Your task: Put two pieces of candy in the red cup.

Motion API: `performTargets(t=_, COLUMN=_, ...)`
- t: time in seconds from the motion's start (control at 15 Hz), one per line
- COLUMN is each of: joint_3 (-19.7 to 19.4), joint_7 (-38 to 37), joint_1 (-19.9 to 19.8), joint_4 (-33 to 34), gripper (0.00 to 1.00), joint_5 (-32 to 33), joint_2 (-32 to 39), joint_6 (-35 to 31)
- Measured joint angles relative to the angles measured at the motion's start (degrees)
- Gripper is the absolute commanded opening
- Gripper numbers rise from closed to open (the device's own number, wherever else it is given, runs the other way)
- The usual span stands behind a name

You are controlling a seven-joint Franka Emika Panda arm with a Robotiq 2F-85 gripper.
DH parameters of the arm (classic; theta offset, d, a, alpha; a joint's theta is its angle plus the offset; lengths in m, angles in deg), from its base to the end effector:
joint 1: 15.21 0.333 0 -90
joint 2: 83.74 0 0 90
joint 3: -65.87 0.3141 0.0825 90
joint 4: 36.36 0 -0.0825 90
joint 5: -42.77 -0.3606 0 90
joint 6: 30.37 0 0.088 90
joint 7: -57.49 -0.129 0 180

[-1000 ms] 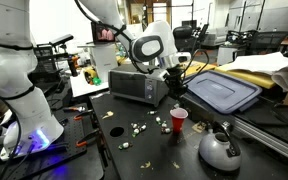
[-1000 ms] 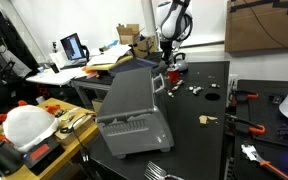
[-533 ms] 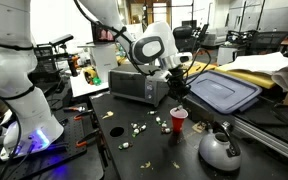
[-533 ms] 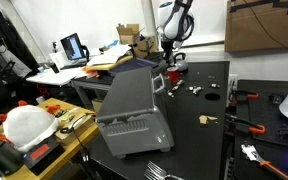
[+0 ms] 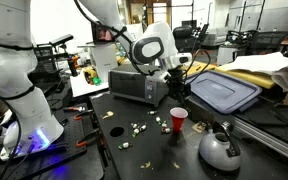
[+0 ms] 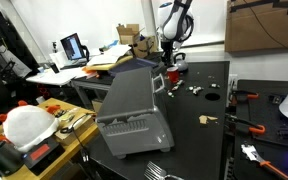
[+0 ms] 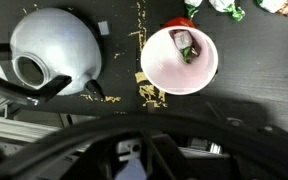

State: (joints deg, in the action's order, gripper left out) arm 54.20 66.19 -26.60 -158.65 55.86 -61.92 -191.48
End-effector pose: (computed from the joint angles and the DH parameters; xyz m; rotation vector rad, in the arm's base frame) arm 0.5503 -0.2212 0.2556 2.8695 -0.0281 0.3414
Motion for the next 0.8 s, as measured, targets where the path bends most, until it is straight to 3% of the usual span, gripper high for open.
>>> performTargets(t=0.13, joint_3=1.7, joint_7=0.3, joint_1=-0.4, joint_4=-0.2, gripper=0.99, joint_5=-2.7, joint_2=-0.6, joint_6=1.5)
performTargets(t=0.2, joint_3=2.4, joint_7=0.4, joint_1=-0.4, joint_4=-0.3, gripper=1.0, joint_5=-3.7, joint_2=-1.3, joint_6=2.8)
performTargets(t=0.8, joint_3=3.7, joint_7=0.4, joint_1=0.1, joint_4=-0.6, gripper=1.0, joint_5=-7.0, joint_2=-10.4, joint_6=21.5)
